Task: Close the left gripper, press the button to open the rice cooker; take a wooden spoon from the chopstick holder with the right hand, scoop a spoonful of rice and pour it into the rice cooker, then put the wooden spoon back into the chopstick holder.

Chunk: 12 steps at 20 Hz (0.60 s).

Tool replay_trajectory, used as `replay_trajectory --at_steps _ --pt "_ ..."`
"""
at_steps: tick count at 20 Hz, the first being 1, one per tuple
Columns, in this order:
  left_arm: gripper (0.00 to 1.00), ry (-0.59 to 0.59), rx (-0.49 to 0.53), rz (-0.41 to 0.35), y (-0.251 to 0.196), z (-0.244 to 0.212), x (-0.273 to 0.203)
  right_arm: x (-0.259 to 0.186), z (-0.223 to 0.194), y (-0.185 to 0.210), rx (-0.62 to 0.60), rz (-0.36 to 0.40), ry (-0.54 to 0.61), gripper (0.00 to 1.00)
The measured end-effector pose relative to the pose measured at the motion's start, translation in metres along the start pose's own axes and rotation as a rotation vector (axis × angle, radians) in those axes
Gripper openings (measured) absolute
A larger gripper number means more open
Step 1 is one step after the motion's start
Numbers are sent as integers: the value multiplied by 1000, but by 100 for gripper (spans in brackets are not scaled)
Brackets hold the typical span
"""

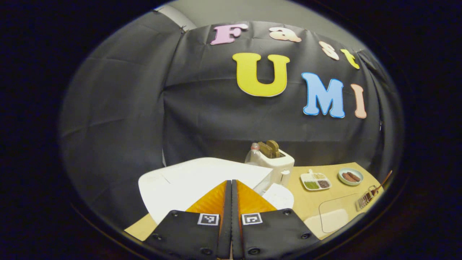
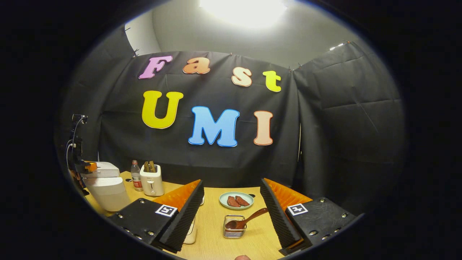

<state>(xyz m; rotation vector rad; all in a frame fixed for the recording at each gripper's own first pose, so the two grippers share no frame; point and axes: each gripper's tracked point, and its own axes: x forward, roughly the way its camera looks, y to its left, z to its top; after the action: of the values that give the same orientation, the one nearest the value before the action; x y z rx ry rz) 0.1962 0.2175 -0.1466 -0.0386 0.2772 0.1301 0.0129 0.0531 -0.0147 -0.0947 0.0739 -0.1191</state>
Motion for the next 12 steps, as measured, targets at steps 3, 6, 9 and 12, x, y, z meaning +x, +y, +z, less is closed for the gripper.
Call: replay_trajectory --at_steps 3,6,9,12 --pt "9 -87 8 41 7 39 -18 5 5 -8 7 12 -18 95" --pt "9 -167 0 45 -4 71 -48 10 7 -13 6 44 -27 95" --pt "10 -243 2 39 -23 100 -82 18 6 -25 19 52 -34 95" --pt "29 -273 -10 2 -50 114 -114 26 1 -33 40 68 -31 95"
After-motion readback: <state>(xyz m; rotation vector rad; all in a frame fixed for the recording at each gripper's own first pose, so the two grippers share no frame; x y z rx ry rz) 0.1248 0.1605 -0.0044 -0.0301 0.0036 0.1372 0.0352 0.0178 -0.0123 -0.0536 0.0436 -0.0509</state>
